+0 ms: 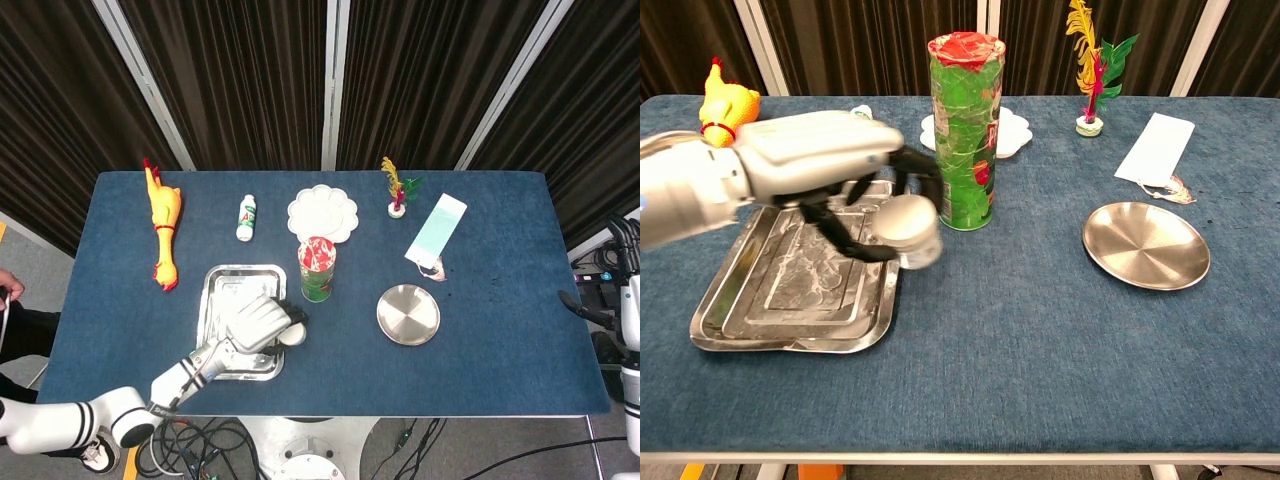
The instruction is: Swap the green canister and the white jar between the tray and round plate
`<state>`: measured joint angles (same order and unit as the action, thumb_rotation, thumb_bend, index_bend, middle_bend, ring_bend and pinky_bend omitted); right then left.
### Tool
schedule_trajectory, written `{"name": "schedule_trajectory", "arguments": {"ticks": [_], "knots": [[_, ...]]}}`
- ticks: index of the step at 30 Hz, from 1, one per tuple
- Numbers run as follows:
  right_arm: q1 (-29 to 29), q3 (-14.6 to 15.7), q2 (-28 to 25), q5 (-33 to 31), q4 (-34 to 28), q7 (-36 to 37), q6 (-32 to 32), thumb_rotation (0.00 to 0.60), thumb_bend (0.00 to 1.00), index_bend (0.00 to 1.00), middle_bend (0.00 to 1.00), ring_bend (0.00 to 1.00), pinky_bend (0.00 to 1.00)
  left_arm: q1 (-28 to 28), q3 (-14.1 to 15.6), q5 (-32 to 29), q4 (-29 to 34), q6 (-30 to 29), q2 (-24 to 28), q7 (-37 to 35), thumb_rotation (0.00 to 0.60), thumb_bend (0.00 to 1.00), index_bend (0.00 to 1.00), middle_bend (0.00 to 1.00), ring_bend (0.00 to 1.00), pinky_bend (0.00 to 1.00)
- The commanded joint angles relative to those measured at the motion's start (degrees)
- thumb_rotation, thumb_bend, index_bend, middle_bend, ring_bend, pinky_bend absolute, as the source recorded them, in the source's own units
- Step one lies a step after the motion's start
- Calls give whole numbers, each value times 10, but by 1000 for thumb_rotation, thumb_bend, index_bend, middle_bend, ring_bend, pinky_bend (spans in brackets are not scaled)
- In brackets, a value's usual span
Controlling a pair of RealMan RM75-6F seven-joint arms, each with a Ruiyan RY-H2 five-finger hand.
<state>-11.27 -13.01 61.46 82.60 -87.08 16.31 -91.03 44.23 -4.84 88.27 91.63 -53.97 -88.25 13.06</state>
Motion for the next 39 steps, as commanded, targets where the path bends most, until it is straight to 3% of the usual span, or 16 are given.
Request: {"name": "schedule_trajectory", "arguments": {"ticks": [1,9,19,24,30,39], "knots": [[5,-2,-2,-4,4,6,-2,600,36,0,54,0,156,19,-6,4,-4,17,-25,13,600,286,440,470,430,641],[13,-5,-2,-14,18,25,0,600,42,0,56,0,156,55,-12,-8,-51,51,-105,49,600,287,438,470,430,641],[16,-6,5,-18,39,39,11,600,43,0,56,0,157,84,-23,-12,-98,61,-132,46,600,286,422,459,429,640],[17,-8,6,-19,44,42,11,600,42,0,56,0,156,83,-14,-4,-109,48,-132,39,600,262,266,346,396,632],[19,-9,5,-17,42,41,10,600,42,0,56,0,156,75,1,19,-104,18,-122,29,600,235,98,185,264,545],[18,-10,2,-11,29,32,9,600,42,0,56,0,156,30,20,18,-43,-40,-55,48,600,222,92,169,234,533]]}}
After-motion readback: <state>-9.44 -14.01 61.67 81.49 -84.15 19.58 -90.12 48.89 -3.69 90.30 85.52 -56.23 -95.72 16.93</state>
